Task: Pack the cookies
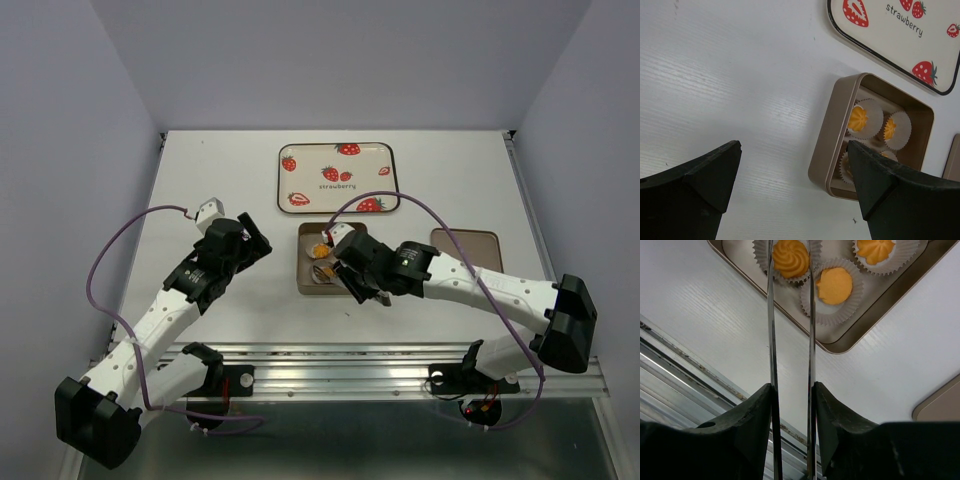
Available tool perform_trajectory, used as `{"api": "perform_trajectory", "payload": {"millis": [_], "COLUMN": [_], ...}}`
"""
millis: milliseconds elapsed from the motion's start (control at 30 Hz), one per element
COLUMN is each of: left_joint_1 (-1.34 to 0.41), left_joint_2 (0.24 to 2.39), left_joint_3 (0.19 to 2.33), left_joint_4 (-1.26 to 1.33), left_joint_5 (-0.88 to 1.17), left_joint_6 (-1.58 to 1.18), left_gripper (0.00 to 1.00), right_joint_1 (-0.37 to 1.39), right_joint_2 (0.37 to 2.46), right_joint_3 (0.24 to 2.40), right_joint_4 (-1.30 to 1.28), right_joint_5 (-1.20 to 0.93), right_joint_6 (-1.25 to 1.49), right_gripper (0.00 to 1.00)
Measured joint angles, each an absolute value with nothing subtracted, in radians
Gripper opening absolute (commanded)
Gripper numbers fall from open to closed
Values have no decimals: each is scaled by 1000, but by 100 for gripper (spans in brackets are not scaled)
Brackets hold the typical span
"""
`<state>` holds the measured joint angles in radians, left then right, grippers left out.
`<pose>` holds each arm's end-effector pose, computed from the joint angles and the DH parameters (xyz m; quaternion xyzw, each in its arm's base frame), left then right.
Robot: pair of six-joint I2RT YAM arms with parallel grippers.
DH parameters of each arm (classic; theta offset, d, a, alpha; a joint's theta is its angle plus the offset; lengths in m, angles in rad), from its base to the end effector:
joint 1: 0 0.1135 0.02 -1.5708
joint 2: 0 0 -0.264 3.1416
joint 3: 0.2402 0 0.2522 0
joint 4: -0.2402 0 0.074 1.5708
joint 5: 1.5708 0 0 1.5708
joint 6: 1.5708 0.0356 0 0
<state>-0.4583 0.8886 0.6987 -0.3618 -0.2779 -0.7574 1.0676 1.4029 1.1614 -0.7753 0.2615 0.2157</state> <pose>0.1815 -0.0787 0.2744 -0.1956 0.8448 -0.1766 0.4656 0.1456 0.2453 0.2813 -0.3616 0.8832 0.0618 0.2923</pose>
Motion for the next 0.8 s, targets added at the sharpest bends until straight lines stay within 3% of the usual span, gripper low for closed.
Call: {"api": "perform_trajectory", "payload": {"millis": [800], "left_joint_1": [-458], "left_joint_2": [889], "left_joint_3": [698], "left_joint_4": [-356], "left_joint_5": [-281], "left_joint_6": [-757], "left_gripper": [99], "right_joint_1": [1068], "right_joint_2": [1419], "right_joint_3": [1161], "right_joint_4": [-733], "right_joint_5": [281], "right_joint_6": [207], "right_gripper": [56]}}
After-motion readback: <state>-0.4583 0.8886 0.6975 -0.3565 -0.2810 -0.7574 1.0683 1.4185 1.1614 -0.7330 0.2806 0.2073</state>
